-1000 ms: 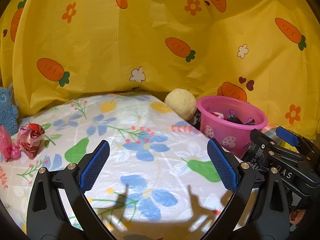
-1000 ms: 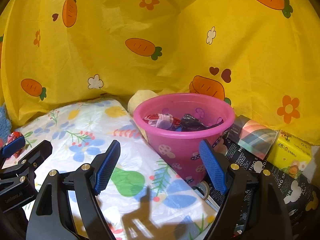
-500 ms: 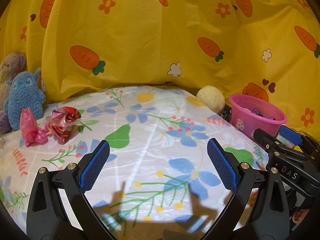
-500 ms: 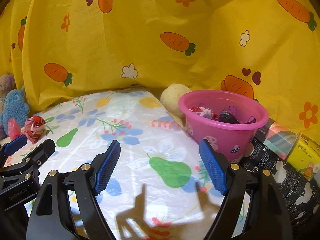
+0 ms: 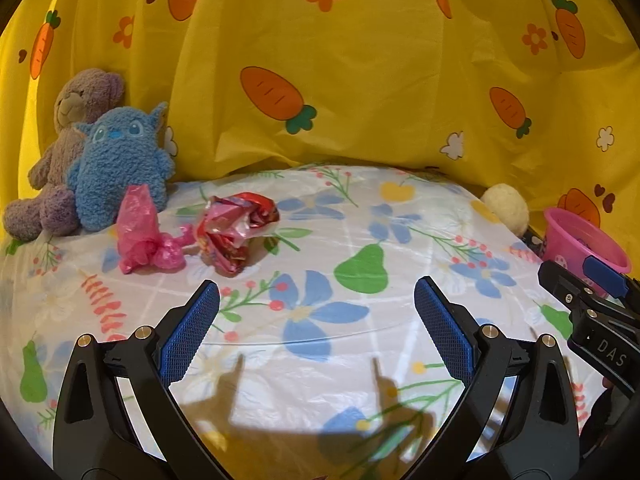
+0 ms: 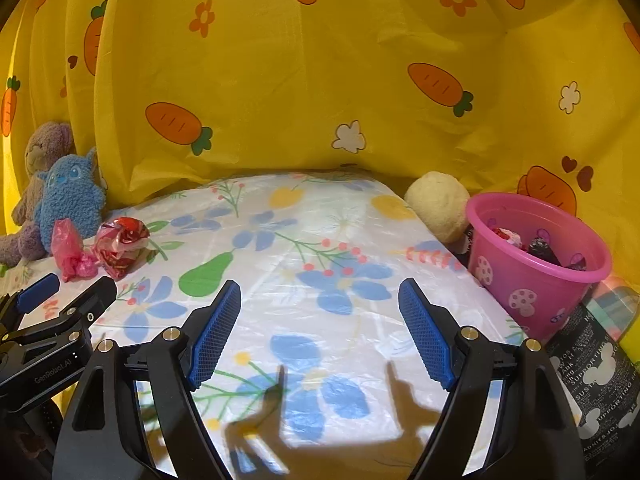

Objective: Collect trash
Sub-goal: 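Move both open tools back toward the pink bag and red wrapper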

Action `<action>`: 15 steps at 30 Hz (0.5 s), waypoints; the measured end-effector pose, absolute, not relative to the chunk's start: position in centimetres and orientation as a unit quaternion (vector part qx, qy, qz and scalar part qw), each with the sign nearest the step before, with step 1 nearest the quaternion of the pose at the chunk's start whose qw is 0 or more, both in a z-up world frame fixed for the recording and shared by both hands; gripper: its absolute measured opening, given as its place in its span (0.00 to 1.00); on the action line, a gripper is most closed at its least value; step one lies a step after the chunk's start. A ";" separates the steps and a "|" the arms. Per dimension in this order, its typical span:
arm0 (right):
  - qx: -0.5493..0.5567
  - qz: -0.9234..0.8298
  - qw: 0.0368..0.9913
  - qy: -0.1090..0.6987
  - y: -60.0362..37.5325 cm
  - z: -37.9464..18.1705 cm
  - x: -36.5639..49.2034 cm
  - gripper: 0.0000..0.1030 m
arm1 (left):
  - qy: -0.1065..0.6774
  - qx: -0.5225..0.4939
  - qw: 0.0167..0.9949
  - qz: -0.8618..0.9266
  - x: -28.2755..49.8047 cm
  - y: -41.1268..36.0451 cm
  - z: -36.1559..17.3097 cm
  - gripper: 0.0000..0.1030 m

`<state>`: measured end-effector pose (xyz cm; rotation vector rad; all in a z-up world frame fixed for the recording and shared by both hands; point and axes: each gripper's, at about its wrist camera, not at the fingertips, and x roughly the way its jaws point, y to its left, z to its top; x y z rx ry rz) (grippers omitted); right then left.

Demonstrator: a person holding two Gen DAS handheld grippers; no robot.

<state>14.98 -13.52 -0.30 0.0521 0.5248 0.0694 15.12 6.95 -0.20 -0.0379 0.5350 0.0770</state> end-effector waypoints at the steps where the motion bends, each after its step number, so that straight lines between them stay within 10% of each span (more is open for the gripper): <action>1: 0.023 0.039 0.965 0.259 -12.9 -0.2 15.2 0.77 | 0.265 -0.021 0.963 0.047 15.3 7.7 -0.2 0.93; 15: 0.008 0.089 0.959 0.271 -6.1 0.2 18.9 0.77 | 0.274 -0.042 0.954 0.112 17.3 14.4 -0.1 0.93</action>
